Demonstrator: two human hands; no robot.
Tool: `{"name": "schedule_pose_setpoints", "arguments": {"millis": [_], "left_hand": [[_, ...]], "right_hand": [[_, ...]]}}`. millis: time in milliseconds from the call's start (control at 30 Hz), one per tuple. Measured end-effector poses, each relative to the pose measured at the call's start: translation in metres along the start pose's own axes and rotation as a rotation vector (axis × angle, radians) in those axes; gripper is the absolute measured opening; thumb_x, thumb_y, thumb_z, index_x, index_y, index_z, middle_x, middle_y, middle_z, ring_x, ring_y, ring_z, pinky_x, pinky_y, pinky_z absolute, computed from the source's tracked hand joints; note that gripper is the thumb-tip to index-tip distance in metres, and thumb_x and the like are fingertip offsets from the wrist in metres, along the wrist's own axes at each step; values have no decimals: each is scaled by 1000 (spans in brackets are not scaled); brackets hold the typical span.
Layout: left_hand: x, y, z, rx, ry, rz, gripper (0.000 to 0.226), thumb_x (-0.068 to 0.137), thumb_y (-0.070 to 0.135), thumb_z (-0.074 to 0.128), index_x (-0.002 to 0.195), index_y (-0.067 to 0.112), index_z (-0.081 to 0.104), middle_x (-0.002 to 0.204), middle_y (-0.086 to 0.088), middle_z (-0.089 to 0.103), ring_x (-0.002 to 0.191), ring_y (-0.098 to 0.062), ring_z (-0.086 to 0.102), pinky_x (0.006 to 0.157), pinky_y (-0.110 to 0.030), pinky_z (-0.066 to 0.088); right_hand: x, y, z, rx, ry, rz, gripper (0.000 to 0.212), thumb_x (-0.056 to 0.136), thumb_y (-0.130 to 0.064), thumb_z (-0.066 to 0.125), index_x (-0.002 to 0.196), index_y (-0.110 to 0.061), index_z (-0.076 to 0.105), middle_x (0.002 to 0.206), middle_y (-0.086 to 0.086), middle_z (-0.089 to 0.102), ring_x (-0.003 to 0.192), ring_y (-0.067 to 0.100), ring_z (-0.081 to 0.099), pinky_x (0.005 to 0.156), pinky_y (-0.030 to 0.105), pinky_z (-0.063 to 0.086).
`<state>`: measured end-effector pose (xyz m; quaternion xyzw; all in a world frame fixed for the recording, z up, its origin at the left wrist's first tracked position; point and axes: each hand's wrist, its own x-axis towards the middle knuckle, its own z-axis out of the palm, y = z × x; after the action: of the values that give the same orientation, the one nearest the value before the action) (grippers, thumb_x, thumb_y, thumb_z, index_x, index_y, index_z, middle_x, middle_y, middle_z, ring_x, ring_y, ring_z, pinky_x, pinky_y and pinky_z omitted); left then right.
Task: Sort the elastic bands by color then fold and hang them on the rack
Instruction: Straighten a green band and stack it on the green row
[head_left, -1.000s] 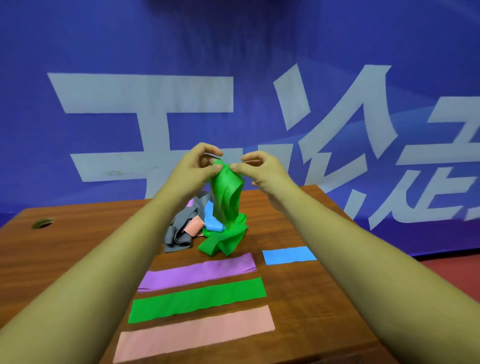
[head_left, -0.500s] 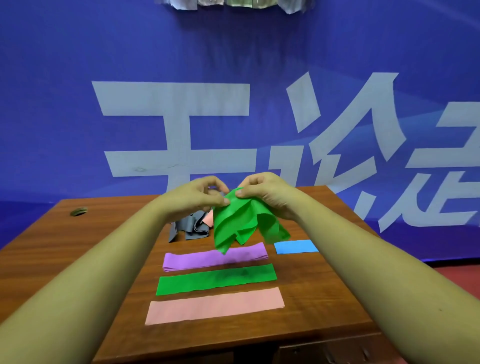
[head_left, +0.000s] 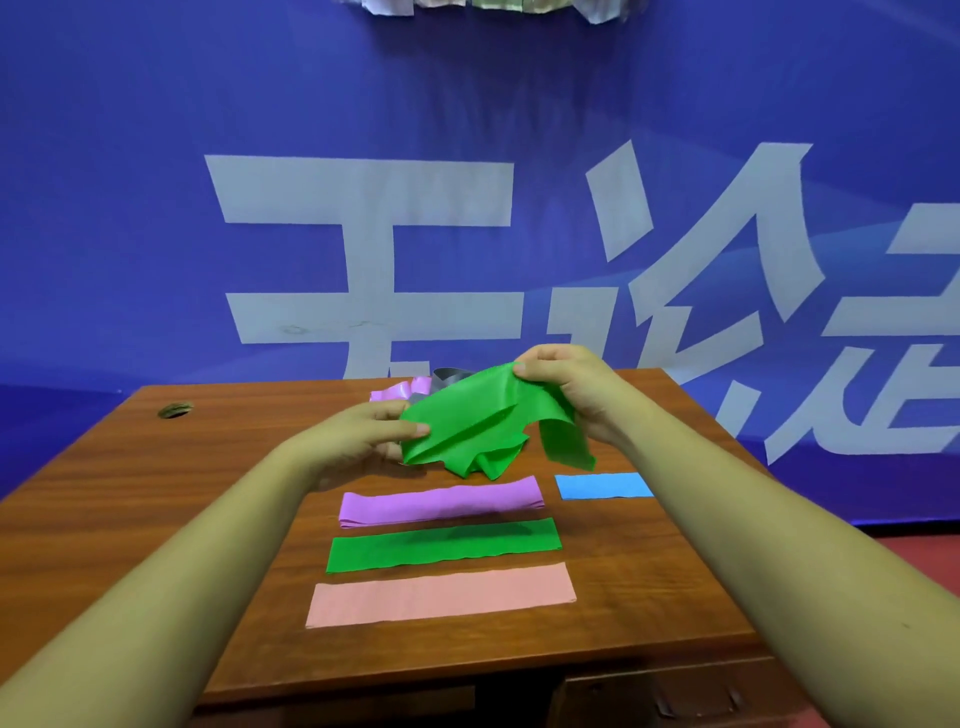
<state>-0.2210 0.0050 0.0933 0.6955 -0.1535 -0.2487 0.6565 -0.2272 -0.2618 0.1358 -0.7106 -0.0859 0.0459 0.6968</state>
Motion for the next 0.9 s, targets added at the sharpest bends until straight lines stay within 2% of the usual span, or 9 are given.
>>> {"name": "schedule_pose_setpoints", "arguments": {"millis": [100,167,233,367,467,600,733,833,900], "left_hand": [[-3,0,-1,-73,74,42,18,94,13,57,105,15,71,105,-17,73,95,-32,71,73,-34,61],[-4,4,-3,-64,153,96,22,93,14,58,83,22,75,89,-11,73,78,-23,72,60,-28,59],[-4,6,-9,-47,234,123,13,91,17,62,83,17,72,86,-11,71,73,-20,70,59,-26,58],[-3,6,-22,42,359,112,9,92,16,64,97,10,67,88,-7,71,77,-15,66,70,-27,52],[-6,5,-27,50,425,130,6,93,12,61,92,10,66,84,-6,71,72,-13,65,68,-25,50],[-13,3,-35,45,504,136,12,94,8,56,84,13,61,75,-4,67,65,-12,61,59,-22,49],[-21,-3,-49,-10,629,138,16,93,6,54,79,14,56,68,-2,61,61,-14,57,55,-25,44],[-25,-16,-54,26,653,87,18,93,6,55,78,16,55,69,-3,57,58,-13,54,55,-26,42],[-27,-29,-55,25,646,46,18,93,5,56,78,15,55,68,-4,56,53,-13,53,53,-25,41]], "right_hand": [[1,9,-5,-70,-6,32,4,90,-6,63,87,-4,66,77,12,66,68,22,64,63,30,55],[3,14,-9,-182,-13,47,6,88,-10,66,89,-4,68,81,13,69,72,20,65,67,30,56],[5,21,-13,-340,-37,45,12,86,-15,71,91,-4,71,89,13,72,78,18,67,76,32,56],[6,33,-10,-595,-147,53,16,82,-22,77,90,-10,73,84,-1,70,74,6,61,67,21,46],[5,43,-4,-770,-317,177,17,83,-28,76,83,-11,72,74,-4,67,66,7,58,66,26,46],[0,59,3,-650,-452,314,51,68,-34,80,91,9,65,84,17,65,76,22,58,73,39,46],[0,68,-2,-530,-419,293,24,84,-13,72,67,-11,55,61,-3,53,56,8,49,63,26,40],[1,76,-11,-283,-274,296,18,87,-6,68,71,-13,63,64,-3,62,61,10,56,66,26,44],[1,80,-18,-191,-174,344,5,83,-7,72,87,-10,70,72,1,66,64,14,59,63,28,43]]}}
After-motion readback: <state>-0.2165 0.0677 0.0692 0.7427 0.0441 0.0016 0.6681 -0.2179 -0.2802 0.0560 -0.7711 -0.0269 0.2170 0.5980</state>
